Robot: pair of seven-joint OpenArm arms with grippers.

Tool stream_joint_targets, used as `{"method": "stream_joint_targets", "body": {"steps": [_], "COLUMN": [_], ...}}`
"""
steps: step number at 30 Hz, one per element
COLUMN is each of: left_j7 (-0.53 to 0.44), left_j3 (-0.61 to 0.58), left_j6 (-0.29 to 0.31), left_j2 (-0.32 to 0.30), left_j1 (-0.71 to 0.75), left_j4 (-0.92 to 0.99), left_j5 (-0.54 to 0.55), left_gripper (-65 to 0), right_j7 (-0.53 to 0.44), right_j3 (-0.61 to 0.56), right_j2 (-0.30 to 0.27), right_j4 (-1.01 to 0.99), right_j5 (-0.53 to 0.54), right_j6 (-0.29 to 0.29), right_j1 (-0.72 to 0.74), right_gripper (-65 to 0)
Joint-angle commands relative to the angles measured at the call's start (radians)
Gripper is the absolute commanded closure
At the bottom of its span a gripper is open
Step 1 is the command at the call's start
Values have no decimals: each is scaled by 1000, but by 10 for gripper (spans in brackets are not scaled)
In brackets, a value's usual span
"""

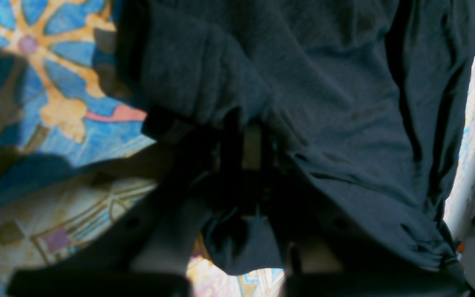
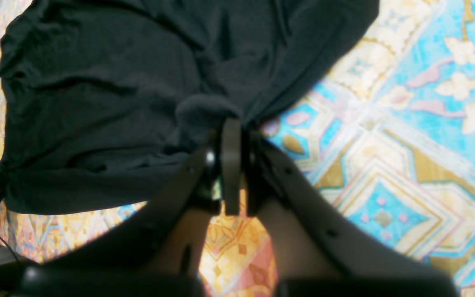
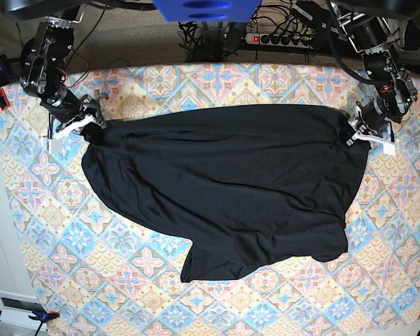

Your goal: Layout the t-shirt on the table in an organized manner, then fold the t-shirt properly

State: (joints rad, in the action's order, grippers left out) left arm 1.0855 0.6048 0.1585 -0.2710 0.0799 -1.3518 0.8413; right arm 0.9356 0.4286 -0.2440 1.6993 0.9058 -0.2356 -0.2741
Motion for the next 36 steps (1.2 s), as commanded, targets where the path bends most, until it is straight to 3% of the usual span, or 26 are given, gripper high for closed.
{"method": "stream_joint_targets", "body": {"steps": [1,8,15,23,27,31,36], "left_j7": [41,43,45,40,40,43,41], "left_j3": [-4,-3,-6,4,96,108,108], "left_j6": [2,3,3,3,3,0,-6], "left_j2": [-4,-60,-185,-296,-268,-225,-136], "left_j1": [-4,28,182,274,254,160,51], "left_j4": [-7,-16,-165,-185,-185,-185,-182], "left_j5": [3,28,157,318,338,338,330], "left_gripper": [0,0,0,0,0,0,0], "right_j7": [-20,-20,-19,-19,-19,-22,-22], "right_j3": [8,9,8,9,11,13,8], "right_j2": [-15,-15,-15,-15,-15,-15,-15], "right_j4": [20,23,25,101,115,112,109], "right_j5": [17,22,101,178,180,177,177], "right_j6": [-8,-8,-8,-8,-8,-8,-8], "right_j1": [6,-1,-98,-152,-146,-138,-20], "right_gripper": [0,0,0,0,0,0,0]}}
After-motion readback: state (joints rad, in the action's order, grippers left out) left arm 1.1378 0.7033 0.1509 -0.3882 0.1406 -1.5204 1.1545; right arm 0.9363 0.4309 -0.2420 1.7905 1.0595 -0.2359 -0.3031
